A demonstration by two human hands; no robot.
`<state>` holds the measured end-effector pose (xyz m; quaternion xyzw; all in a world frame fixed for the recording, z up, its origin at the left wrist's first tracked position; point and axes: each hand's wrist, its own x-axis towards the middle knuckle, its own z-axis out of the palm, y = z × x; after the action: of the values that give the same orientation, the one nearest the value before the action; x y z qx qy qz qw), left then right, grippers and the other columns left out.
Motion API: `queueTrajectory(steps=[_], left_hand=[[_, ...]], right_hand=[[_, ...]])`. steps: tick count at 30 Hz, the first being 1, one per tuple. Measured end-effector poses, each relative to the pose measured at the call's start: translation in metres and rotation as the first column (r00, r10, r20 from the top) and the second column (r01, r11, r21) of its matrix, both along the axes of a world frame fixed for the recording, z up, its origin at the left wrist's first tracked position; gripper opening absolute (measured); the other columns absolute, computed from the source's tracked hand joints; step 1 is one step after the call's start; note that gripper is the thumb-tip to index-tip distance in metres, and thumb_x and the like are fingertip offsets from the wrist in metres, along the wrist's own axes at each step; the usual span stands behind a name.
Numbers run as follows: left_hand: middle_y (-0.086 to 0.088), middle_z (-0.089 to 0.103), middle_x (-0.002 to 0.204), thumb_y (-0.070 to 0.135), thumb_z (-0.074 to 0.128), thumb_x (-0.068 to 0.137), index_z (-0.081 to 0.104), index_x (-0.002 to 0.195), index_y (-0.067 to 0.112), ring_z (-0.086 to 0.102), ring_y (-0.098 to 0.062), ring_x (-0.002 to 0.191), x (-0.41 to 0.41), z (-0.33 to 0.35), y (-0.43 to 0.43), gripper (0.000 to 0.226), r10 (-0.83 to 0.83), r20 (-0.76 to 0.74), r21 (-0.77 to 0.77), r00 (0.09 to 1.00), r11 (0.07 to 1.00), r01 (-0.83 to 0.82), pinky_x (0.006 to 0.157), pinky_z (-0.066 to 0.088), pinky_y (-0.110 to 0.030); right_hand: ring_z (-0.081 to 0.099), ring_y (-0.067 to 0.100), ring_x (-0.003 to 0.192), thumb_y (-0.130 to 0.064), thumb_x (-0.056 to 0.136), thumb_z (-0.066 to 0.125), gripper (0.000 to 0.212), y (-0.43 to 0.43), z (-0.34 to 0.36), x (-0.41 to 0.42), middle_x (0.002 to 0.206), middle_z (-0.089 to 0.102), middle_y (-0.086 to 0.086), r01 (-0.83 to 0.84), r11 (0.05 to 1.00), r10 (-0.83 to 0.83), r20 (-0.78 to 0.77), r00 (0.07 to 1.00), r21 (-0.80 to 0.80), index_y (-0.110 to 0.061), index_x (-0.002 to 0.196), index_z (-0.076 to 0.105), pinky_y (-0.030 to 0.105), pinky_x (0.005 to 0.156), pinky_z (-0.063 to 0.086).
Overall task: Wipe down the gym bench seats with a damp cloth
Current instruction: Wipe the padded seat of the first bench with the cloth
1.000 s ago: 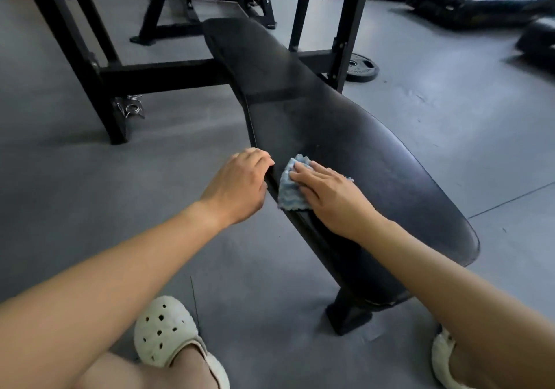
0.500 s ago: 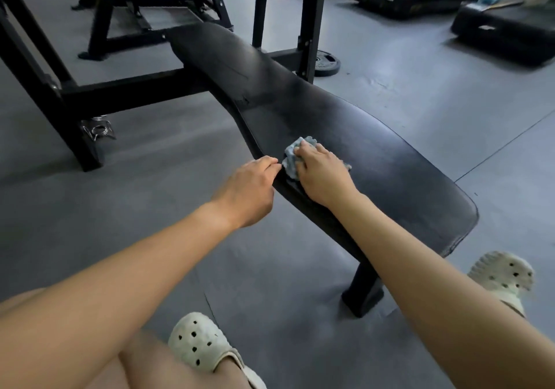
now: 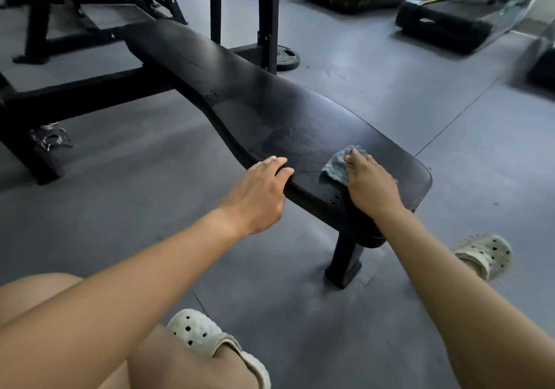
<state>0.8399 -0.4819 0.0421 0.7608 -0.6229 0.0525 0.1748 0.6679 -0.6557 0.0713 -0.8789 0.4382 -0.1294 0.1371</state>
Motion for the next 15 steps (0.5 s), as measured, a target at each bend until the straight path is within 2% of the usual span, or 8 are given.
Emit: queueTrajectory(steps=[2, 5, 8, 11, 15], left_hand=[[-0.019, 0.049, 0.150, 0.010, 0.055, 0.096, 0.054, 0.143, 0.002, 0.044, -0.035, 0.142, -0.008, 0.001, -0.003, 0.048, -0.022, 0.001, -0.025, 1.000, 0.999, 0.022, 0.121, 0.034, -0.045], [-0.017, 0.055, 0.142, 0.011, 0.055, 0.094, 0.058, 0.136, 0.004, 0.051, -0.033, 0.133, -0.017, 0.005, -0.009, 0.042, -0.044, -0.028, -0.060, 0.999, 0.997, 0.042, 0.116, 0.040, -0.044], [-0.012, 0.057, 0.132, 0.014, 0.053, 0.095, 0.059, 0.131, 0.006, 0.055, -0.029, 0.121, -0.028, 0.006, -0.013, 0.037, -0.065, -0.045, -0.088, 0.997, 0.994, 0.061, 0.107, 0.047, -0.043], [-0.010, 0.057, 0.132, 0.014, 0.052, 0.097, 0.058, 0.133, 0.005, 0.054, -0.028, 0.122, -0.040, 0.002, -0.017, 0.038, -0.097, -0.034, -0.101, 0.995, 0.991, 0.093, 0.108, 0.046, -0.041], [-0.009, 0.058, 0.132, 0.014, 0.054, 0.098, 0.060, 0.131, 0.005, 0.054, -0.028, 0.123, -0.057, 0.001, -0.022, 0.035, -0.144, -0.001, -0.095, 0.990, 0.985, 0.144, 0.109, 0.046, -0.042]], right_hand=[[0.047, 0.037, 0.130, -0.023, 0.107, 0.039, 0.032, 0.020, -0.002, 0.007, 0.142, 0.053, 0.011, -0.100, 0.995, 0.100, -0.010, 0.995, -0.012, -0.017, 0.135, 0.055, 0.040, 0.101, 0.037], [0.026, 0.026, 0.152, -0.028, 0.110, 0.037, 0.041, 0.043, -0.009, -0.003, 0.164, 0.033, -0.001, -0.319, 0.946, 0.315, -0.072, 0.946, -0.049, -0.022, 0.150, 0.046, 0.041, 0.122, 0.024], [0.019, 0.015, 0.155, -0.032, 0.110, 0.037, 0.043, 0.036, -0.016, -0.032, 0.165, 0.028, -0.012, -0.418, 0.908, 0.414, -0.085, 0.906, -0.036, -0.029, 0.153, 0.043, 0.039, 0.125, 0.023], [0.024, 0.007, 0.153, -0.032, 0.110, 0.039, 0.039, 0.012, -0.015, -0.062, 0.161, 0.033, -0.022, -0.358, 0.934, 0.358, 0.007, 0.934, -0.001, -0.035, 0.148, 0.050, 0.035, 0.123, 0.027], [0.027, 0.013, 0.152, -0.030, 0.110, 0.040, 0.038, -0.025, -0.015, -0.086, 0.160, 0.036, -0.018, -0.104, 0.992, 0.099, 0.077, 0.992, 0.065, -0.033, 0.144, 0.053, 0.037, 0.123, 0.026]])
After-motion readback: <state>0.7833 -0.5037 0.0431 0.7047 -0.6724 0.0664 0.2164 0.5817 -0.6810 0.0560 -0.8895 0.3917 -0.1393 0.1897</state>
